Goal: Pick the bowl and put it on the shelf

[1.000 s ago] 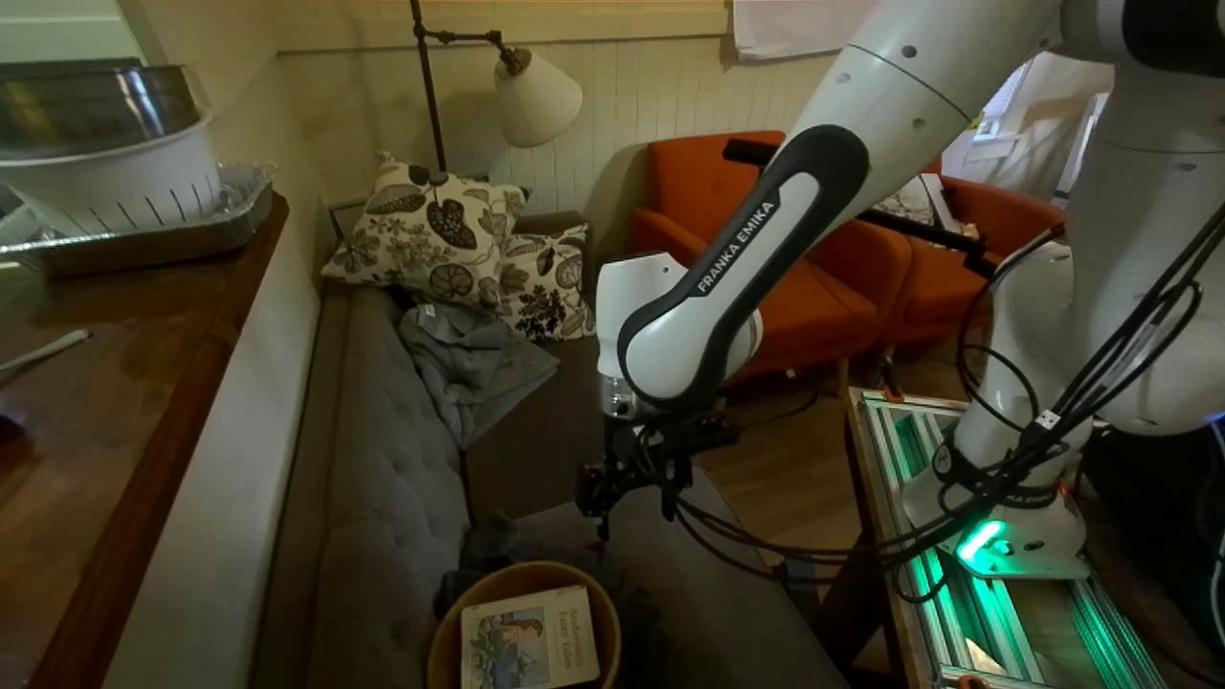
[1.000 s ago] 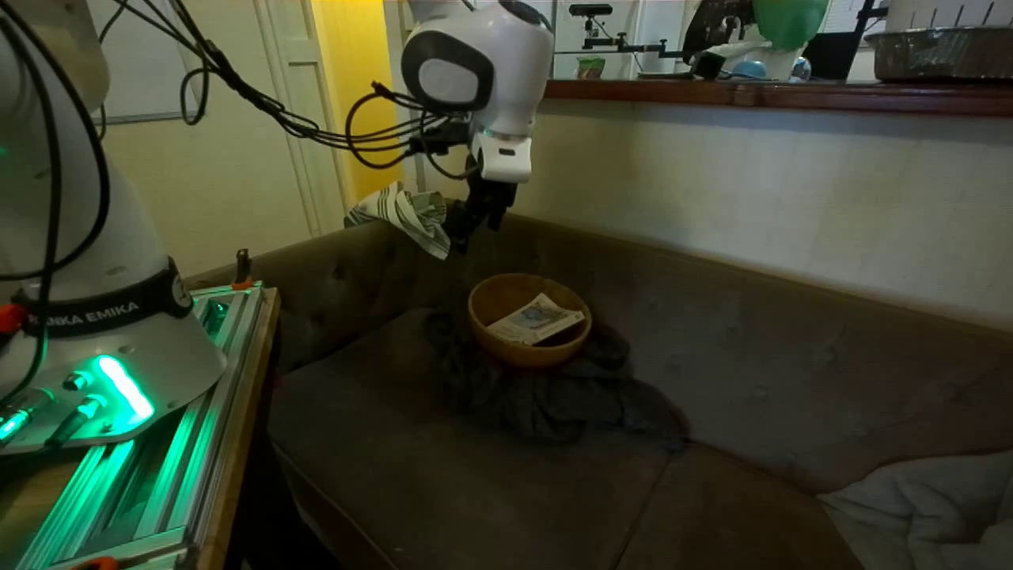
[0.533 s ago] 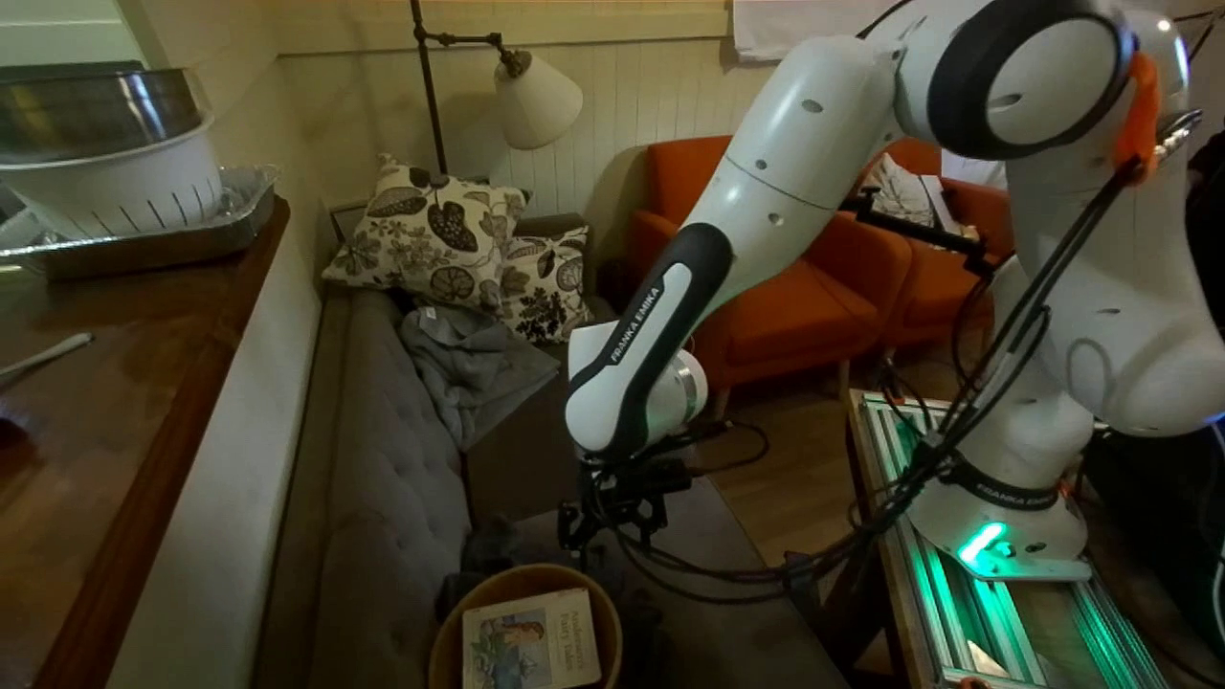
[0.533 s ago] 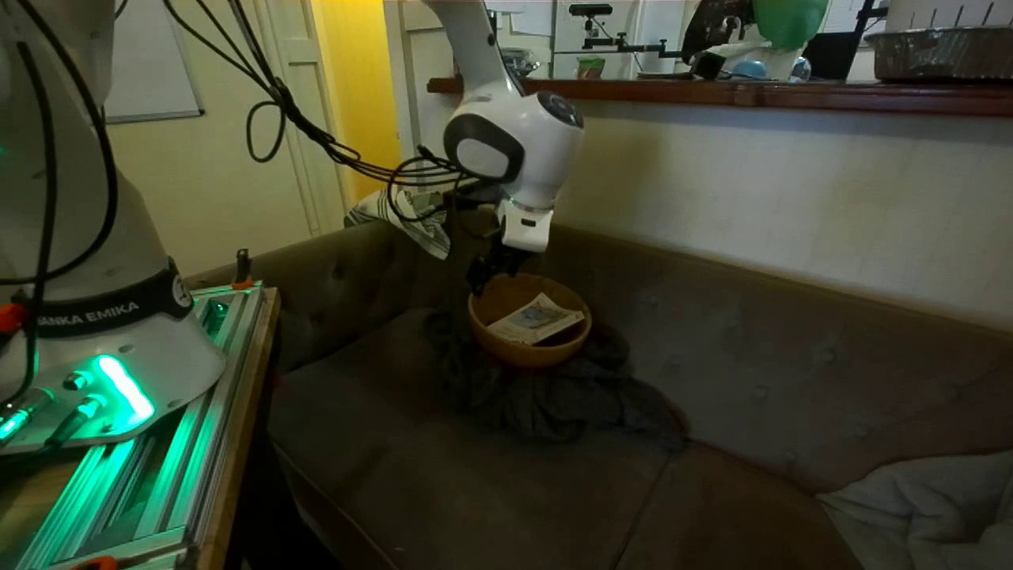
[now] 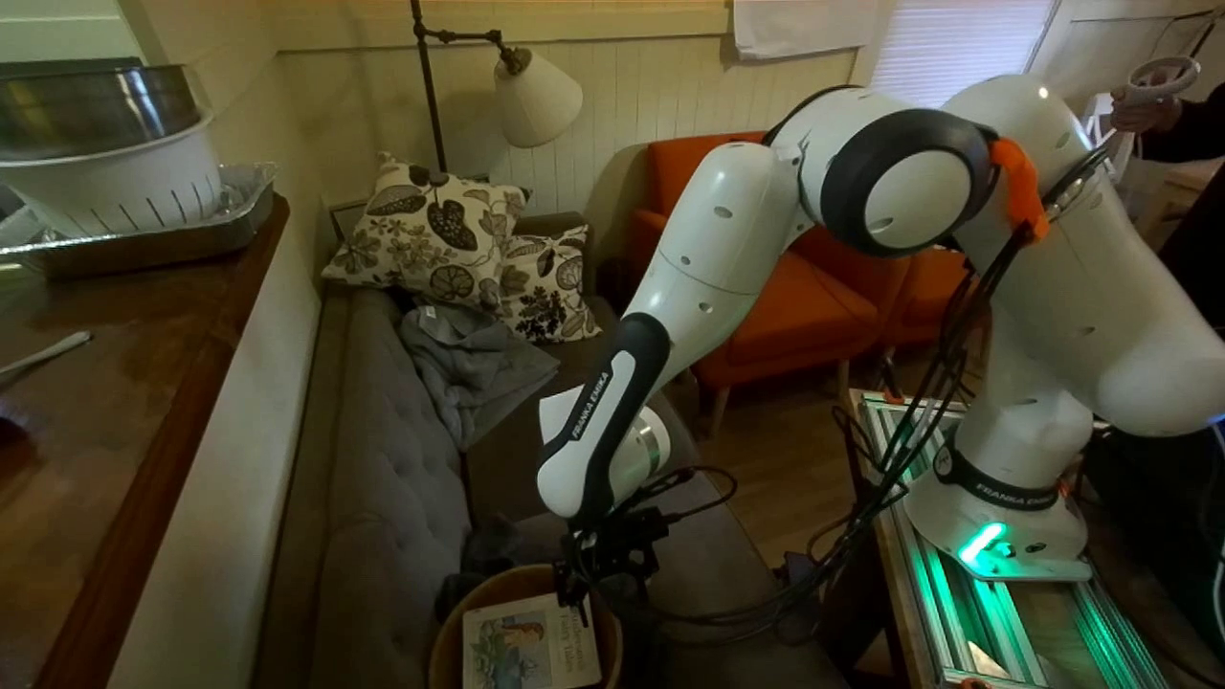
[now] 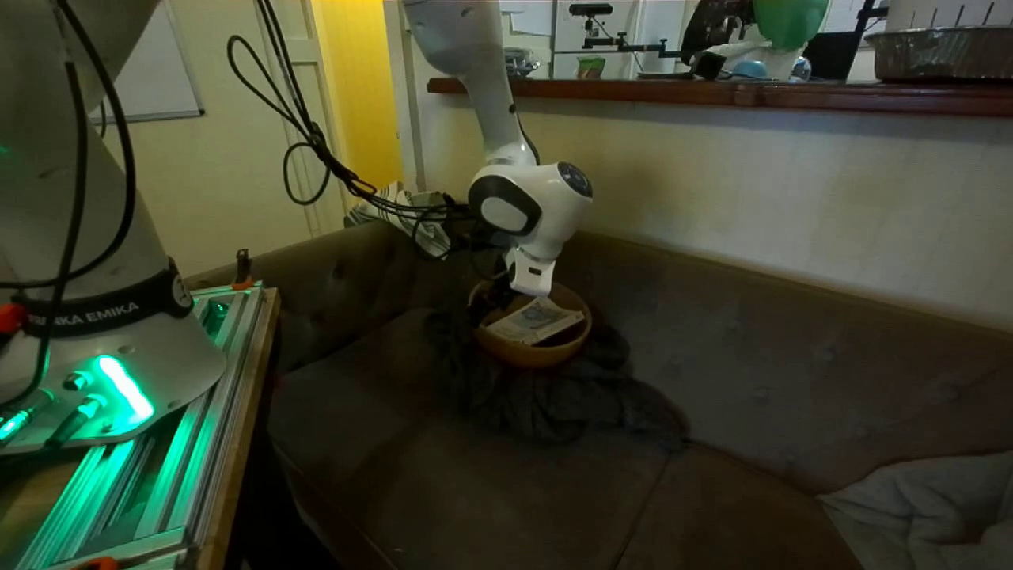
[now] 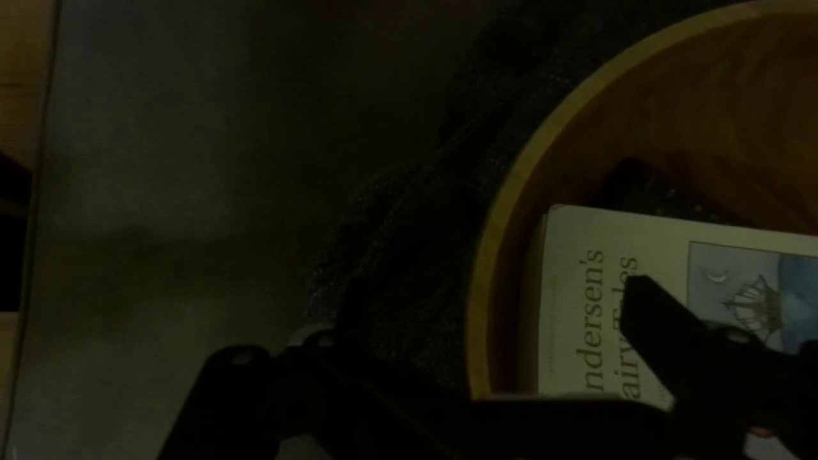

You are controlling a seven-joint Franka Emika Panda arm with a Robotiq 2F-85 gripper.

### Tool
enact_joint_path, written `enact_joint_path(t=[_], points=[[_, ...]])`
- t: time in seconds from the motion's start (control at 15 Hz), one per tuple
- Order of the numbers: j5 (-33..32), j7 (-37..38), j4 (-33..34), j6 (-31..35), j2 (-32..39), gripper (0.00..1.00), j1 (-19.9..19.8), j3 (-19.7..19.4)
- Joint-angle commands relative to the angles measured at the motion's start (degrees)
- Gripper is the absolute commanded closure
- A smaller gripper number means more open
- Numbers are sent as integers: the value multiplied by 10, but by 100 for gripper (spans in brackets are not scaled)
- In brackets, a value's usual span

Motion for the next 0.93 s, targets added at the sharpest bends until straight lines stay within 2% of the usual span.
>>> enact_joint_path(t=[0.0, 0.13, 0.4, 0.87], points=[[0, -1, 5, -5, 2, 0, 1, -2], [-2, 28, -9, 26, -5, 0, 27, -10], [-11, 70, -24, 37, -2, 0, 53, -17], [-26, 106, 0, 88, 37, 0, 85, -27]])
